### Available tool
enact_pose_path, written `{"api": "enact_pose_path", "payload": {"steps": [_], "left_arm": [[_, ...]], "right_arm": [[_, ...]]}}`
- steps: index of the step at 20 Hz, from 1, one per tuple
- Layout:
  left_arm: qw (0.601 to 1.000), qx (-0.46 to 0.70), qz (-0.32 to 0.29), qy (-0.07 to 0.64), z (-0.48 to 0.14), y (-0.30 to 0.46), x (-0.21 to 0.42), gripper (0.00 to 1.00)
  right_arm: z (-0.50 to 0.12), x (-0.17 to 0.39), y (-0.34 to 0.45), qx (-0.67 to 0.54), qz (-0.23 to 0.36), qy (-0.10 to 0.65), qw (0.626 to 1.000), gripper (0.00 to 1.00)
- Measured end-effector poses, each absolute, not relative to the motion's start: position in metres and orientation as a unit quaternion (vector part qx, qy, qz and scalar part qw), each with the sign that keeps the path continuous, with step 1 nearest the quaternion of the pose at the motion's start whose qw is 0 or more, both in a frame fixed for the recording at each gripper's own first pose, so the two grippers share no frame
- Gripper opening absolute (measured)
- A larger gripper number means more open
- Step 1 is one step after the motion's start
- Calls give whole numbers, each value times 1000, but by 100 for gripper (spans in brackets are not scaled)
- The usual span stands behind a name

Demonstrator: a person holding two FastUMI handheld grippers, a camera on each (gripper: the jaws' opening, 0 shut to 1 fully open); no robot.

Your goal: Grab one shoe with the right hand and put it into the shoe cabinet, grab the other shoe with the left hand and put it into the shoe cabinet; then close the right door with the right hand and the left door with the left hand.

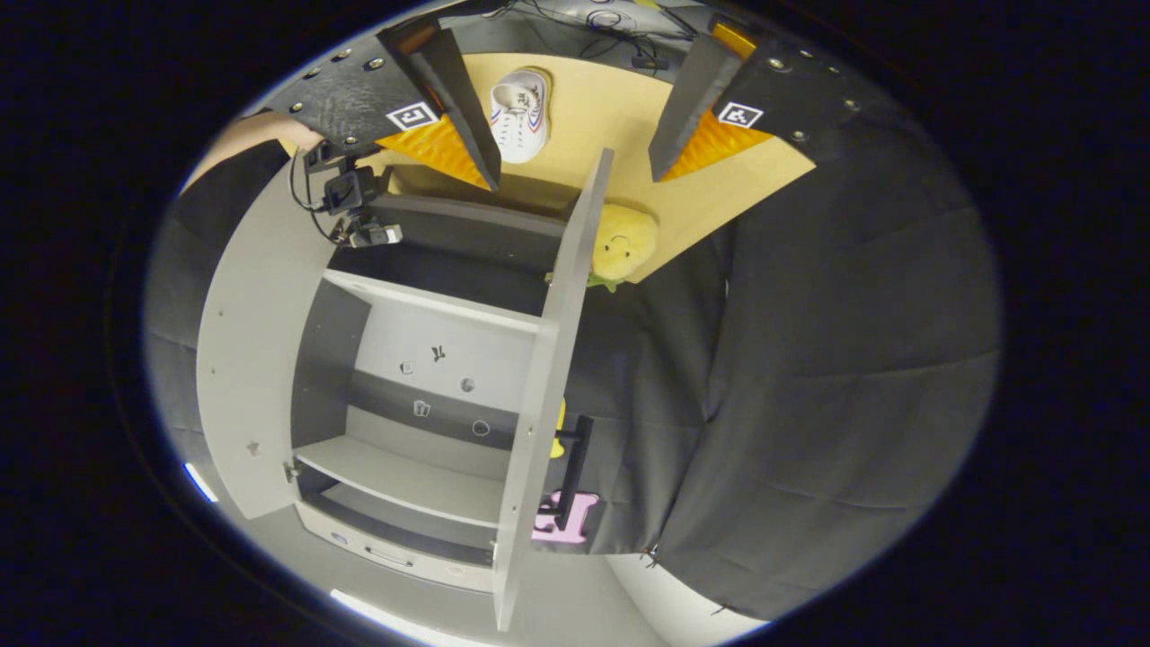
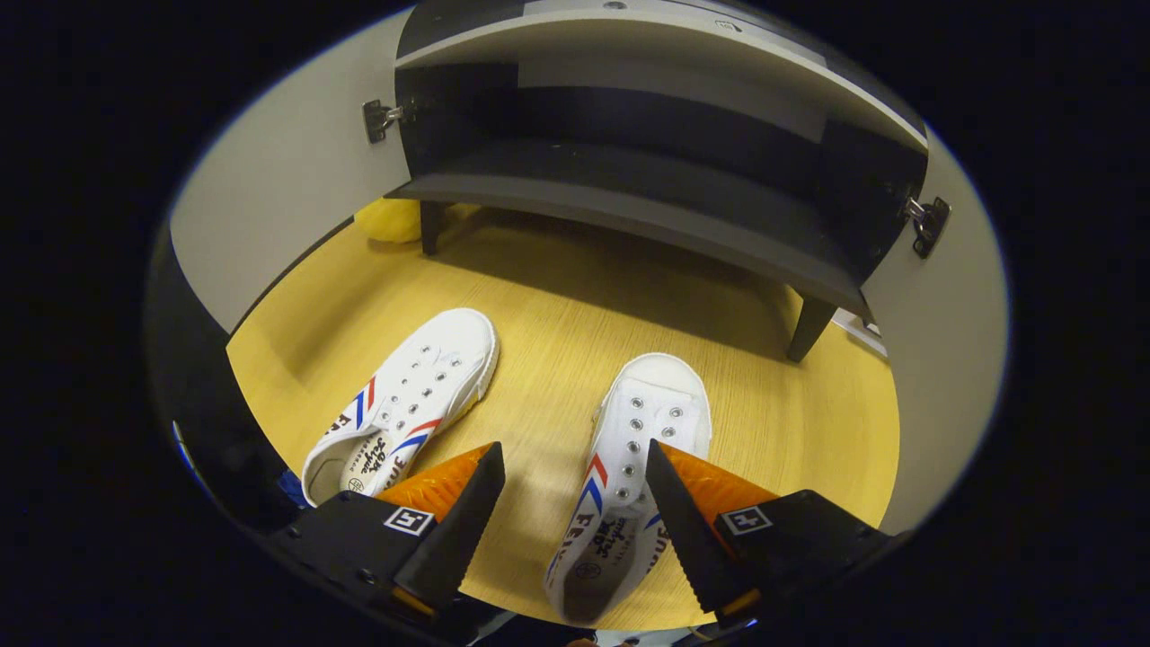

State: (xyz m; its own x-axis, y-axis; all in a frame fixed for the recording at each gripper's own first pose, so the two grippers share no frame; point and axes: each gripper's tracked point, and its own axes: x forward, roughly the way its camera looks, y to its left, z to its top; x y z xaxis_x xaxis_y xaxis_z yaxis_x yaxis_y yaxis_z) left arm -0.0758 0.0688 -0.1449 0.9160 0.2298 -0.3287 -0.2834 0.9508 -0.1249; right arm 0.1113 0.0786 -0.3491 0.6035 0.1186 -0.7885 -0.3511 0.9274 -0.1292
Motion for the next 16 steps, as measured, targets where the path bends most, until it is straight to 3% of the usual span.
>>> {"api": "enact_pose_path", "payload": {"steps": [12, 15, 16], "left_arm": [[979, -21, 165, 121, -95, 85, -65, 94], [979, -10, 168, 117, -84, 77, -55, 95], [980, -11, 164, 115, -82, 72, -51, 94]], "right_arm": [[-386, 106, 67, -237, 102, 458, 851, 97], [-384, 113, 53, -278, 83, 456, 841, 73], [-384, 113, 54, -268, 81, 459, 843, 50]]}}
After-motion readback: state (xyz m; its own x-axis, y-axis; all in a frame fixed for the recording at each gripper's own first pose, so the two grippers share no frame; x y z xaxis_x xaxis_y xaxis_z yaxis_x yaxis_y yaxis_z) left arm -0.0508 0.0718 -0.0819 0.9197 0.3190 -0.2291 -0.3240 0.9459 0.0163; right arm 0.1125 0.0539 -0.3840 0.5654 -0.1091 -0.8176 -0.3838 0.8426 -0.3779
